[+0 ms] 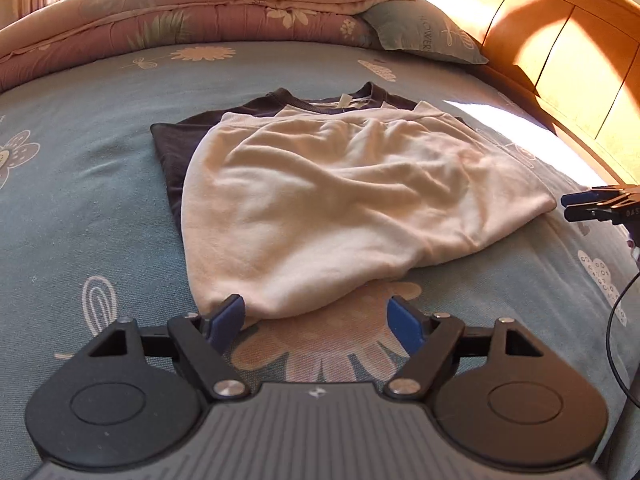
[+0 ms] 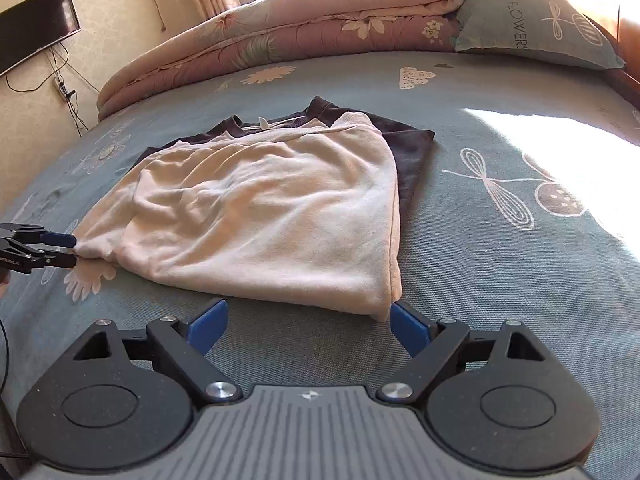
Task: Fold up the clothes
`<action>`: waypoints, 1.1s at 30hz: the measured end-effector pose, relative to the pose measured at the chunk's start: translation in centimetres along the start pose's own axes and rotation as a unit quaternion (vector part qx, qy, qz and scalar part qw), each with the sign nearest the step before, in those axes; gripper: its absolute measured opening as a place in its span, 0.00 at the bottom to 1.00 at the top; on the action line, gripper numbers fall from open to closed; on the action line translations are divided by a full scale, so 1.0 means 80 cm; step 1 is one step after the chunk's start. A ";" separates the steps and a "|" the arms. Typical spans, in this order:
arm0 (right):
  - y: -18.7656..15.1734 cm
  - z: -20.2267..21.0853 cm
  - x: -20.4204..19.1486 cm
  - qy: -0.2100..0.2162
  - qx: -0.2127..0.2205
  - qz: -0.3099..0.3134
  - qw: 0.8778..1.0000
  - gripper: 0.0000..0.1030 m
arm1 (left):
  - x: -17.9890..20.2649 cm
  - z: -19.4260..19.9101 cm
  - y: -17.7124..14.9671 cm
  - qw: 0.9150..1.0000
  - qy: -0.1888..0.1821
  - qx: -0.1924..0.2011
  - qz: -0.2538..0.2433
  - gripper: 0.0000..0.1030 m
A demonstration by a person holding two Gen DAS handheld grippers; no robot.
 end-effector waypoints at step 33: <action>0.004 -0.048 -0.156 -0.102 0.040 0.442 0.890 0.85 | 0.121 -0.084 -0.002 0.888 0.175 -0.047 -0.423 0.82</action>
Point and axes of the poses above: each gripper's, at about its wrist camera, not at the fingertips, and z roughly against the way its jaws point, x to its right, y to its top, the point moved 6 cm from there along -z, roughly the way its jaws point, and after that the axes turned 7 degrees about -y, right-handed, at the moved point
